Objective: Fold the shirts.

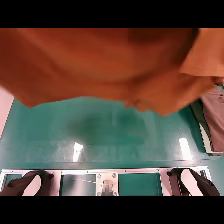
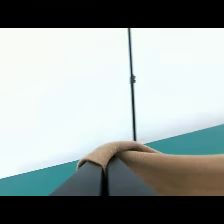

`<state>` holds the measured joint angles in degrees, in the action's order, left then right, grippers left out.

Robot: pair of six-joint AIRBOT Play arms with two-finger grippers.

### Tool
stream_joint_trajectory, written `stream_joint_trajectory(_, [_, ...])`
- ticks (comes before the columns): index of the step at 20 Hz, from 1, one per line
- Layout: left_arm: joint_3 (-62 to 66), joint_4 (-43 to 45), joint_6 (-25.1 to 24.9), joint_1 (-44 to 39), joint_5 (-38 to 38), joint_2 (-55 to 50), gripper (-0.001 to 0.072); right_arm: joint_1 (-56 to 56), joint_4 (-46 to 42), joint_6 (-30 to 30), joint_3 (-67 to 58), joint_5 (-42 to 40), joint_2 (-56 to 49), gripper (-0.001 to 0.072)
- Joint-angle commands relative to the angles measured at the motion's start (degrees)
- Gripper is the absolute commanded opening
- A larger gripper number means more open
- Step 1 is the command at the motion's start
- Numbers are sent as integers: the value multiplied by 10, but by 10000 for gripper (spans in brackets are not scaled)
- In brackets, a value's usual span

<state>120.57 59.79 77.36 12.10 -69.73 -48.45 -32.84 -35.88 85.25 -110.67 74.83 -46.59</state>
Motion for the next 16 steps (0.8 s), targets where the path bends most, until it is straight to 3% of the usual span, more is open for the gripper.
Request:
stream_joint_trajectory(1, [-20, 44, 16, 0, -2, 10, 20, -7, -22, 28, -42, -7, 9, 14])
stream_joint_trajectory(6, [-169, 15, -13, 0, -1, -41, 21, 0, -21, 1, 107, -20, -24, 14])
stream_joint_trajectory(10, [-279, -70, -79, -26, 9, -153, 21, 74, -21, -92, 313, -145, -94, 14])
stream_joint_trajectory(13, [-324, -61, -99, -73, 63, -279, 21, 136, -21, -154, 410, -268, -215, 14])
stream_joint_trajectory(16, [-324, -66, -72, -83, 133, -402, 21, 155, -17, -159, 388, -321, -381, 14])
